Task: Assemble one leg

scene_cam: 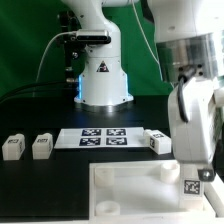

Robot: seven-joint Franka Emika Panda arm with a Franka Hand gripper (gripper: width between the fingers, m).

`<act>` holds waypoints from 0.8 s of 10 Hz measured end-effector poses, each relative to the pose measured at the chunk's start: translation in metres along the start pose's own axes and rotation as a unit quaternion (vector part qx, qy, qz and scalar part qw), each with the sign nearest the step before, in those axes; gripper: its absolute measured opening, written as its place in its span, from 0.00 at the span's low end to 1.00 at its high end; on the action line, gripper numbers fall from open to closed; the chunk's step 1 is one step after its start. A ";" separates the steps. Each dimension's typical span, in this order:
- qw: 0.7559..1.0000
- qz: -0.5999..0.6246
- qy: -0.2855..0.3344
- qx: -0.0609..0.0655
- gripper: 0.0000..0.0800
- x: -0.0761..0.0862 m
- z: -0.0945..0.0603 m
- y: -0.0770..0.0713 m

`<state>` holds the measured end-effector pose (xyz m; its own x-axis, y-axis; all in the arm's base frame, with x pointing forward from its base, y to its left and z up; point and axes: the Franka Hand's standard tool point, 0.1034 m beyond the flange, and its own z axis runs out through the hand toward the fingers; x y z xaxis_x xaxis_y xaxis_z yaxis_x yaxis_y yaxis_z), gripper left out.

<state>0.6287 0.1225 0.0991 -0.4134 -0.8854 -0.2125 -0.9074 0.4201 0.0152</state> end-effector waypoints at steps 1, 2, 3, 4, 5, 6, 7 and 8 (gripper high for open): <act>1.000 0.000 0.001 0.000 0.81 0.001 0.001 0.000; 1.000 -0.001 0.001 -0.001 0.81 0.001 0.002 0.001; 1.000 -0.001 0.001 -0.001 0.81 0.001 0.002 0.001; 1.000 -0.002 0.001 -0.001 0.81 0.001 0.003 0.001; 1.000 -0.002 0.002 -0.001 0.81 0.001 0.003 0.001; 1.000 -0.002 0.002 -0.001 0.81 0.001 0.003 0.001; 1.000 -0.002 0.002 -0.001 0.81 0.001 0.003 0.001; 1.000 -0.002 0.002 -0.002 0.81 0.001 0.004 0.001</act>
Offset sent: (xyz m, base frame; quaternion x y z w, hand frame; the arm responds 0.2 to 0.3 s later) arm 0.0000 0.0000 0.0000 0.0000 0.0000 0.0000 1.0000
